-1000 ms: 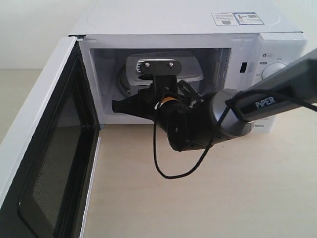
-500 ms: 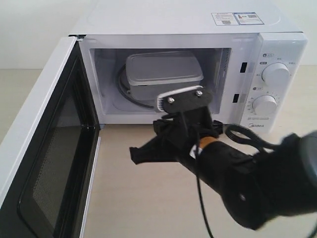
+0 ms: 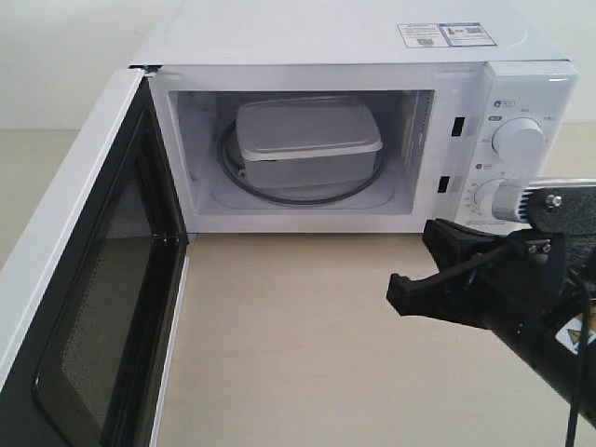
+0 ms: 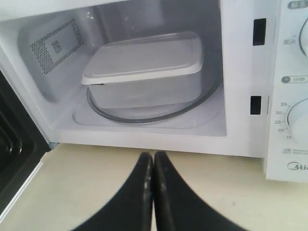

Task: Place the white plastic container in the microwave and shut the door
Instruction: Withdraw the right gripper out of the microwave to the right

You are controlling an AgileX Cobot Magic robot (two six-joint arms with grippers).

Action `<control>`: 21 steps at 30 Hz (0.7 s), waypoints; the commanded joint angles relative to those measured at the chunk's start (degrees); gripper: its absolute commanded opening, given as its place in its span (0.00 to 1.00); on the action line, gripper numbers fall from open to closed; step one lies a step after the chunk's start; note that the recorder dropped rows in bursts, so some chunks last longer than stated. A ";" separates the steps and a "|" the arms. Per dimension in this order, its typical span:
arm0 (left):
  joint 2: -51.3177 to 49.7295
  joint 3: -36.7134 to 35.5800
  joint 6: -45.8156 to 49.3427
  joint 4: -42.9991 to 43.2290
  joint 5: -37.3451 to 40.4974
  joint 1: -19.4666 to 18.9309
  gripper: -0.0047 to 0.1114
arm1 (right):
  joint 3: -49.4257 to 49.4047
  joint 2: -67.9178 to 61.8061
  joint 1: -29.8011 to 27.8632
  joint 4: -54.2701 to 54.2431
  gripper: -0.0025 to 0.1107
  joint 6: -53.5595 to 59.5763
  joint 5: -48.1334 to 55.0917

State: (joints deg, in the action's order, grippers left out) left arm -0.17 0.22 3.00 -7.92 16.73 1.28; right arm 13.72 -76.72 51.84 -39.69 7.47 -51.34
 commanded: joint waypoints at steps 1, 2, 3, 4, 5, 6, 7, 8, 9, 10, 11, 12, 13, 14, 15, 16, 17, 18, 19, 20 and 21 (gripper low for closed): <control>0.17 -0.22 0.00 -0.02 0.06 -0.16 0.08 | -0.34 1.08 0.00 -0.54 0.02 0.56 -0.30; 0.17 -0.22 0.00 -0.02 0.06 -0.16 0.08 | -0.34 1.08 0.00 -0.54 0.02 0.56 -0.30; 0.17 -0.22 0.00 -0.02 0.06 -0.16 0.08 | -0.34 1.08 0.00 -0.54 0.02 0.56 -0.30; 0.17 -0.22 0.00 -0.02 0.06 -0.16 0.08 | -0.34 1.08 0.00 -0.54 0.02 0.56 -0.30; 0.17 -0.22 0.00 -0.02 0.06 -0.16 0.08 | -0.34 1.08 0.00 -0.54 0.02 0.56 -0.30; 0.17 -0.22 0.00 -0.02 0.06 -0.16 0.08 | -0.34 1.06 0.00 -0.42 0.02 0.88 -0.30; 0.17 -0.22 0.00 -0.02 0.06 -0.16 0.08 | -0.34 1.06 0.00 -0.30 0.02 1.24 -0.30; 0.17 -0.22 0.00 -0.02 0.06 -0.16 0.08 | -0.34 1.06 0.00 -0.17 0.02 1.82 -0.22; 0.17 -0.22 0.00 -0.02 0.06 -0.16 0.08 | -0.34 1.06 0.00 -0.04 0.02 2.13 -0.22; 0.17 -0.22 0.00 -0.02 0.06 -0.16 0.08 | -0.34 1.06 0.00 -0.04 0.02 2.13 -0.22; 0.17 -0.22 0.00 -0.02 0.06 -0.16 0.08 | -0.34 1.06 0.00 -0.04 0.02 2.13 -0.22; 0.17 -0.22 0.00 -0.02 0.06 -0.16 0.08 | -0.34 1.06 0.00 -0.04 0.02 2.13 -0.22; 0.17 -0.22 0.00 -0.02 0.06 -0.16 0.08 | -0.34 1.06 0.00 -0.04 0.02 2.13 -0.22; 0.17 -0.22 0.00 -0.02 0.06 -0.16 0.08 | -0.34 1.06 0.00 -0.04 0.02 2.13 -0.22; 0.17 -0.22 0.00 -0.02 -0.05 -0.16 0.08 | -0.34 1.06 0.00 -0.04 0.02 2.13 -0.22; 0.17 -0.22 0.00 -0.02 -0.05 -0.16 0.08 | -0.34 1.06 0.00 -0.04 0.02 2.13 -0.22; 0.17 -0.22 0.00 -0.02 -0.16 -0.16 0.08 | -0.34 1.06 0.00 -0.04 0.02 2.13 -0.22; 0.17 -0.22 0.00 -0.02 -0.16 -0.16 0.08 | -0.34 1.06 0.00 -0.04 0.02 2.13 -0.22; 0.17 -0.22 0.00 -0.02 -0.43 -0.16 0.08 | -0.34 1.06 0.00 -0.04 0.02 1.98 -0.06; 0.17 -0.22 0.00 -0.02 -0.74 -0.16 0.08 | -0.34 1.06 0.00 -0.04 0.02 1.98 0.21; 0.17 -0.22 0.00 -0.02 -2.11 -0.16 0.08 | -0.34 1.06 0.00 -0.04 0.02 1.87 0.77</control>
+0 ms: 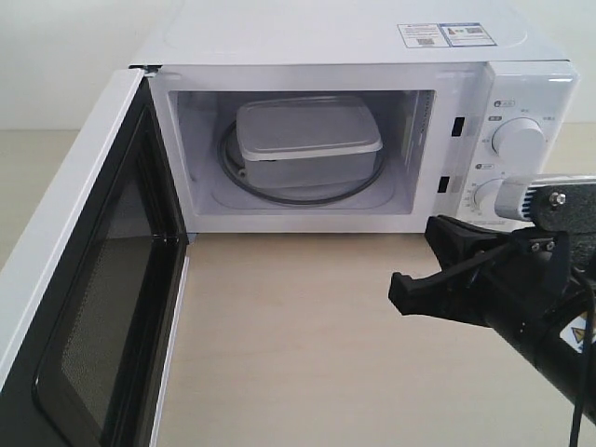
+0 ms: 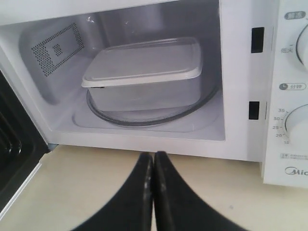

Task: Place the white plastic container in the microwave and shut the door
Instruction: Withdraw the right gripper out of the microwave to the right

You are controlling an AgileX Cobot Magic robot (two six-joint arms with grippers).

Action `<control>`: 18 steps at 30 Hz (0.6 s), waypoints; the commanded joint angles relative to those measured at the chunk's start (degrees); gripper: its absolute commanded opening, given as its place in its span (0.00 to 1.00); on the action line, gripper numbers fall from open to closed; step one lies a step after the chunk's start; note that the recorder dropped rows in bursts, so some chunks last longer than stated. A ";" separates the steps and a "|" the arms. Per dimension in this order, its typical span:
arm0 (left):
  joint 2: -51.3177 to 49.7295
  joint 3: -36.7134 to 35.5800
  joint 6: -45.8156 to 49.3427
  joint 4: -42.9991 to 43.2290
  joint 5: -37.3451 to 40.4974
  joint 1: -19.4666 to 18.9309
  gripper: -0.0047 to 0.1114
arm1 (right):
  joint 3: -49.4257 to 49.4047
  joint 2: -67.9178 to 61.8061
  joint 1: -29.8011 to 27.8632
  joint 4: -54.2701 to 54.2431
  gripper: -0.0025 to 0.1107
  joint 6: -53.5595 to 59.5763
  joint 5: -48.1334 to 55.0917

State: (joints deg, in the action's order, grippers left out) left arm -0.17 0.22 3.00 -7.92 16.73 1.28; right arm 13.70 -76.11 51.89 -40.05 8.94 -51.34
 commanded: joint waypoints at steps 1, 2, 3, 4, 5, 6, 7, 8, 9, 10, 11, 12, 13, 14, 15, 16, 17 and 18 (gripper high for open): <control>0.17 -0.22 0.00 -0.02 -3.28 -0.16 0.08 | -0.33 0.44 -0.05 0.32 0.02 0.39 0.97; 0.17 -0.22 0.00 -0.02 -7.68 -0.16 0.08 | -0.33 0.44 -0.05 0.32 0.02 0.39 1.26; 0.17 -0.22 0.00 -0.02 -9.90 -0.16 0.08 | -0.33 0.44 -0.05 0.32 0.02 0.39 1.30; 0.17 -0.22 0.00 -0.02 -17.24 -0.16 0.08 | -0.33 0.44 -0.05 0.32 0.02 0.39 1.30; 0.17 -0.22 0.00 -0.02 -21.21 -0.16 0.08 | -0.33 0.44 -0.05 0.32 0.02 0.39 1.30; 0.17 -0.22 0.11 -0.02 -28.47 -0.16 0.08 | -0.33 0.44 -0.05 0.32 0.02 0.39 1.30; 0.17 -0.22 0.69 -0.02 -34.17 -0.16 0.08 | -0.33 0.44 -0.05 0.32 0.02 0.39 0.80; 0.17 -0.22 1.07 -0.02 -37.03 -0.16 0.08 | -0.33 0.44 -0.05 0.32 0.02 0.39 0.22; 0.17 0.62 1.69 -0.02 -37.90 -0.16 0.08 | -0.33 0.44 -0.05 0.32 0.02 0.39 -0.96; 0.17 2.04 1.79 -0.02 -37.36 -0.16 0.08 | -0.33 0.44 -0.05 0.32 0.02 0.39 -1.53; 0.17 5.10 1.79 -0.02 -35.77 -0.16 0.08 | -0.33 0.44 -0.05 0.32 0.02 0.51 -2.71; 0.17 7.35 1.79 -0.23 -35.11 -0.16 0.08 | -0.33 0.44 -0.05 0.32 0.02 0.51 -3.27; -0.48 10.60 1.79 -0.23 -34.17 -0.16 0.08 | -0.33 0.44 -0.05 0.44 0.02 0.51 -3.66; -1.84 13.14 1.79 -0.23 -33.42 -0.16 0.08 | -0.33 0.44 -0.05 0.58 0.02 0.51 -3.66; -4.08 16.60 1.79 -0.23 -31.65 -0.16 0.08 | -0.33 0.44 -0.05 0.58 0.02 0.51 -3.66; -5.65 18.83 1.79 -0.23 -29.49 -0.16 0.08 | -0.33 0.44 -0.05 0.58 0.02 0.51 -3.66; -7.26 21.01 1.79 -0.23 -26.34 -0.16 0.08 | -0.33 0.44 -0.05 0.58 0.02 0.51 -3.66; -8.86 23.00 1.79 -0.23 -22.85 -0.16 0.08 | -0.33 0.44 -0.05 0.58 0.02 0.51 -3.66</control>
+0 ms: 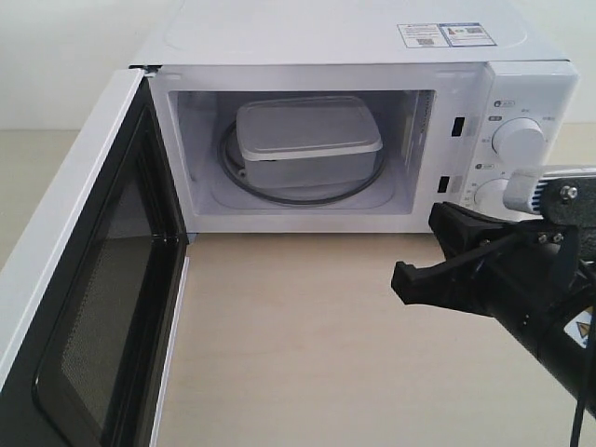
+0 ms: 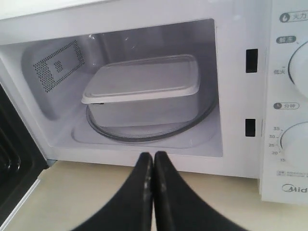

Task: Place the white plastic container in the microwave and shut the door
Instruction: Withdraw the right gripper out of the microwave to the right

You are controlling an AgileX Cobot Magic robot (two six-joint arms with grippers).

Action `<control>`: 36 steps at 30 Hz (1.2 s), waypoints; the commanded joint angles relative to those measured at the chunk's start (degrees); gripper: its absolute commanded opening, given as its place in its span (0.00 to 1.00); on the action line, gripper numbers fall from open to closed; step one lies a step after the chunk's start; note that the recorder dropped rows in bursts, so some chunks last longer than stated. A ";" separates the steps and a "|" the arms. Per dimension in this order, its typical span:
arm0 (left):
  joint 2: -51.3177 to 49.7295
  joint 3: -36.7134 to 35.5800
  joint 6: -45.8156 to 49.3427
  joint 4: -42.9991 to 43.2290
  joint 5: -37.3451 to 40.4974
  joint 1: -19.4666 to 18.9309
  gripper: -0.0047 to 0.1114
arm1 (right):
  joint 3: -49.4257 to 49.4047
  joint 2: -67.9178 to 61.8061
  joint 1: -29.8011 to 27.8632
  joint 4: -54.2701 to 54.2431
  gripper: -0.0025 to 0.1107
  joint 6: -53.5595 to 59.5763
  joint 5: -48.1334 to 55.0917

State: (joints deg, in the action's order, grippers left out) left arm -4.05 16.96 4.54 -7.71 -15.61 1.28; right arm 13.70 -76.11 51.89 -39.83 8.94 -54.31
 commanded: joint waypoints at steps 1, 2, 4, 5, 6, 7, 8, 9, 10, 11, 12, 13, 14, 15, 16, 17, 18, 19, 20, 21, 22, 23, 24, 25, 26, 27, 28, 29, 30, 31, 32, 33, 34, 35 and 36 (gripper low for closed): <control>-6.46 7.91 0.25 -0.44 12.97 -0.16 0.08 | -0.33 0.44 -0.05 0.36 0.02 0.51 -0.70; -7.69 9.20 0.25 -0.44 16.27 -0.16 0.08 | -0.33 0.44 -0.05 0.36 0.02 0.51 -0.70; -9.28 10.26 0.25 -0.44 19.46 -0.16 0.08 | -0.33 0.44 -0.05 0.36 0.02 0.51 -0.70; -9.85 10.26 0.25 -0.44 19.47 -0.16 0.08 | -0.33 0.44 -0.05 0.36 0.02 0.51 -0.59; -10.13 10.26 0.25 -0.44 19.47 -0.16 0.08 | -0.33 0.44 -0.05 0.36 0.02 0.51 -0.59; -10.13 10.26 0.25 -0.44 19.47 -0.16 0.08 | -0.33 0.44 -0.05 0.36 0.02 0.51 -0.47; -10.12 10.26 0.25 -0.44 19.60 -0.16 0.08 | -0.33 0.44 -0.05 0.36 0.02 0.51 -0.33; -10.12 10.26 0.25 -0.44 19.60 -0.16 0.08 | -0.33 0.44 -0.05 0.36 0.02 0.51 -0.33; -10.12 10.26 0.25 -0.44 19.60 -0.16 0.08 | -0.33 0.44 -0.05 0.36 0.02 0.51 -0.33; -10.12 10.26 0.25 -0.44 19.60 -0.16 0.08 | -0.33 0.44 -0.05 0.36 0.02 0.51 -0.33; -10.12 10.26 0.25 -0.44 19.60 -0.16 0.08 | -0.33 0.44 -0.05 0.36 0.02 0.51 -0.33; -10.12 10.26 0.25 -0.44 19.60 -0.16 0.08 | -0.33 0.44 -0.05 0.25 0.02 0.51 -0.35; -10.12 10.26 0.25 -0.44 19.60 -0.16 0.08 | -0.33 0.44 -0.05 0.14 0.02 0.51 -0.35; -10.12 10.26 0.25 -0.44 19.60 -0.16 0.08 | -0.33 0.44 -0.05 0.14 0.02 0.51 -0.35; -10.12 10.26 0.25 -0.44 19.60 -0.16 0.08 | -0.33 0.44 -0.05 0.14 0.02 0.51 -0.35; -10.12 10.26 0.25 -0.44 19.60 -0.16 0.08 | -0.33 0.44 -0.05 0.14 0.02 0.51 -0.35; -10.12 10.36 0.25 -0.44 19.59 -0.16 0.08 | -0.33 0.44 -0.05 0.14 0.02 0.51 -0.35; -10.12 10.35 0.25 -0.44 19.48 -0.16 0.08 | -0.33 0.44 -0.05 0.14 0.02 0.51 -0.35; -10.12 10.35 0.25 -0.44 19.27 -0.16 0.08 | -0.33 0.44 -0.05 0.14 0.02 0.51 -0.35; -10.12 10.35 0.25 -0.44 19.27 -0.16 0.08 | -0.33 0.44 -0.05 0.14 0.02 0.61 -0.35; -10.12 10.35 0.25 -0.44 19.27 -0.16 0.08 | -0.33 0.44 -0.05 0.14 0.02 0.76 -0.35; -10.12 10.35 0.25 -0.44 19.27 -0.16 0.08 | -0.33 0.44 -0.05 0.14 0.02 0.76 -0.35; -10.12 10.35 0.25 -0.44 19.27 -0.16 0.08 | -0.33 0.44 -0.05 0.14 0.02 0.76 -0.35; -10.12 10.35 0.25 -0.44 19.27 -0.16 0.08 | -0.33 0.44 -0.05 0.14 0.02 0.76 -0.35; -10.12 10.35 0.25 -0.44 19.27 -0.16 0.08 | -0.33 0.44 -0.05 0.02 0.02 0.76 -0.35; -10.12 10.35 0.25 -0.44 19.27 -0.16 0.08 | -0.33 0.44 -0.05 -0.14 0.02 1.08 -0.35; -10.12 10.35 0.25 -0.44 19.27 -0.16 0.08 | -0.33 0.44 -0.05 -0.70 0.02 1.76 -0.35; -10.12 10.35 0.25 -0.44 19.27 -0.16 0.08 | -0.33 0.44 -0.05 -1.19 0.02 2.65 -0.48; -10.12 10.35 0.25 -0.44 19.27 -0.16 0.08 | -0.33 0.44 -0.05 -2.06 0.02 3.73 -0.74; -10.12 10.35 0.25 -0.44 19.27 -0.16 0.08 | -0.33 0.44 -0.05 -3.37 0.02 4.62 -1.18; -10.12 10.35 0.25 -0.44 19.27 -0.16 0.08 | -0.33 0.44 -0.05 -4.59 0.02 5.03 -1.71; -10.12 10.35 0.25 -0.44 19.11 -0.16 0.08 | -0.33 0.44 -0.05 -6.37 0.02 5.61 -2.38; -10.12 10.35 0.25 -0.44 19.03 -0.16 0.08 | -0.33 0.44 -0.05 -8.15 0.02 6.20 -3.20; -10.25 10.35 0.25 -0.44 18.78 -0.16 0.08 | -0.33 0.44 -0.05 -9.35 0.02 6.87 -3.78; -10.57 10.35 0.25 -0.44 18.53 -0.16 0.08 | -0.33 0.44 -0.05 -10.25 0.02 8.17 -4.27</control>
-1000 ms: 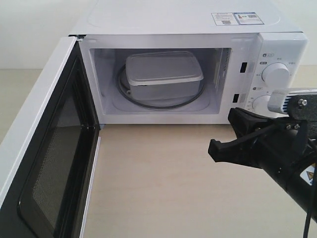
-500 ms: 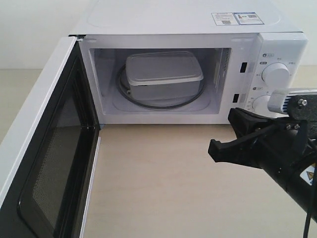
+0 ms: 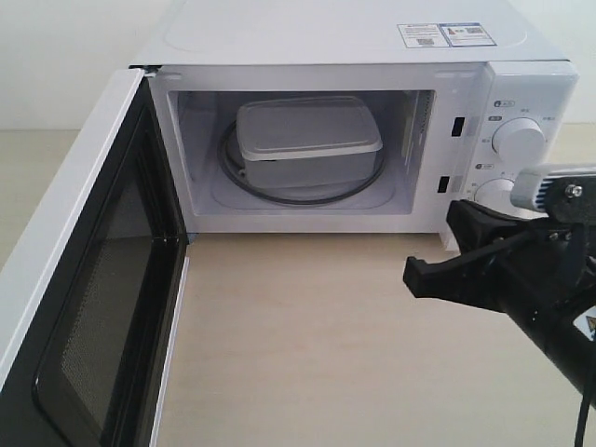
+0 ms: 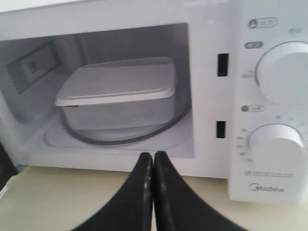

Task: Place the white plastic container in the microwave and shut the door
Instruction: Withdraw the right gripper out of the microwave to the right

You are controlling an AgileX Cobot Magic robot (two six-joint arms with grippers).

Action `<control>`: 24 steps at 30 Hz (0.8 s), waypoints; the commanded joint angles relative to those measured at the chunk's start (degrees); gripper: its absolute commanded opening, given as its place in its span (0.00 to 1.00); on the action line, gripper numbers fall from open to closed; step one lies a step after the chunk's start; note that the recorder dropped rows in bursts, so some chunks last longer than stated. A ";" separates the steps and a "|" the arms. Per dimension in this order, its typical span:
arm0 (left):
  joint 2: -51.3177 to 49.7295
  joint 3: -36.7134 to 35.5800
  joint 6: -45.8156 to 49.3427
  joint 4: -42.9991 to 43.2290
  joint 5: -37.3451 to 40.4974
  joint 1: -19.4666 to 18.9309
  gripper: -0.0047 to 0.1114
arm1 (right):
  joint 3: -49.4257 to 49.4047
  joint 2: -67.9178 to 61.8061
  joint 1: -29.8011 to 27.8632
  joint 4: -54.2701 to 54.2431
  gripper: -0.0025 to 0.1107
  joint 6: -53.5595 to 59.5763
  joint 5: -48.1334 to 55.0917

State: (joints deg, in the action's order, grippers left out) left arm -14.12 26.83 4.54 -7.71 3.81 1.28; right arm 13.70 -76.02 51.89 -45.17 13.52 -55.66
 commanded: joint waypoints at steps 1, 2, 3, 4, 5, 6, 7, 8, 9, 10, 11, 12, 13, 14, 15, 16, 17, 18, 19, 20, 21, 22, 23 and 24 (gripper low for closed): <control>-0.70 0.48 0.25 -0.44 -1.00 -0.16 0.08 | -0.33 0.35 -0.05 -5.41 0.02 5.00 -3.03; -1.34 0.48 0.25 -0.44 -1.00 -0.16 0.08 | -0.33 0.35 -0.05 -5.51 0.02 6.44 -2.91; -1.84 0.48 0.25 -0.44 -1.00 -0.16 0.08 | -0.33 0.76 -0.05 -5.51 0.02 7.25 -2.43; -2.36 0.48 0.25 -0.44 -0.86 -0.16 0.08 | -0.33 1.31 0.08 -5.61 0.02 7.85 -1.80; -3.07 0.48 0.25 -0.44 -0.78 -0.16 0.08 | -0.42 2.35 0.08 -5.61 0.02 7.85 -0.86; -3.86 0.48 0.25 -0.44 -0.62 -0.16 0.08 | -0.55 3.49 0.08 -5.61 0.02 7.85 0.06; -4.73 0.51 0.25 -0.44 -0.51 -0.16 0.08 | -1.04 5.13 0.08 -5.77 0.02 7.95 1.04; -5.67 0.61 0.25 -0.44 -0.40 -0.16 0.08 | -1.69 7.01 0.08 -5.93 0.02 7.95 1.35; -6.56 0.61 0.25 -0.44 -0.40 -0.16 0.08 | -2.32 8.65 0.08 -6.03 0.02 7.95 1.62; -7.28 0.61 0.25 -0.56 -0.29 -0.16 0.08 | -3.30 10.69 0.08 -6.12 0.02 7.95 1.75; -8.40 0.61 0.25 -0.84 -0.29 -0.16 0.08 | -4.35 12.78 0.08 -6.12 0.02 7.95 1.99; -9.15 0.61 0.25 -0.84 -0.29 -0.16 0.08 | -5.18 14.80 0.08 -6.12 0.02 7.95 2.50; -10.18 0.75 0.25 -0.84 -0.29 -0.16 0.08 | -6.22 16.59 0.08 -6.12 0.02 7.95 3.96; -11.24 0.97 -0.08 -0.93 -0.29 -0.06 0.08 | -6.77 18.26 0.08 -6.12 0.02 7.95 5.21; -12.13 1.29 -0.74 -1.09 -0.29 -0.06 0.08 | -7.35 19.41 0.08 -6.12 0.02 7.95 6.36; -13.35 1.73 -1.71 -1.09 0.18 -0.06 0.08 | -7.80 20.78 0.08 -6.12 0.02 7.95 8.14; -14.66 2.37 -2.16 -1.21 1.30 -0.06 0.08 | -8.11 21.49 0.08 -6.12 0.02 7.95 9.25; -16.03 3.03 -2.16 -1.35 3.03 -0.06 0.08 | -8.38 22.09 0.08 -6.12 0.02 7.95 10.44; -17.48 3.96 -2.16 -1.50 5.28 -0.06 0.08 | -8.38 22.50 0.08 -6.12 0.02 7.95 11.81; -18.65 4.78 -2.16 -1.50 7.37 -0.06 0.08 | -8.38 22.81 0.08 -6.12 0.02 7.96 12.82; -20.20 5.99 -2.16 -1.50 10.21 -0.06 0.08 | -8.38 22.81 0.08 -5.95 0.02 8.08 13.30; -21.73 7.43 -2.04 -1.50 13.41 -0.06 0.08 | -8.38 22.69 0.08 -5.40 0.02 8.08 13.86; -23.27 9.06 -1.54 -1.50 16.77 -0.06 0.08 | -8.38 22.69 0.08 -5.28 0.02 8.77 14.28; -24.50 10.46 -1.43 -1.50 19.44 -0.06 0.08 | -8.38 22.69 0.08 -5.28 0.02 9.77 14.57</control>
State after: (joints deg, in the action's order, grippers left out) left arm -35.25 33.99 3.08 -8.77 15.81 1.28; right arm 5.60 -53.79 51.89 -51.40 21.36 -42.59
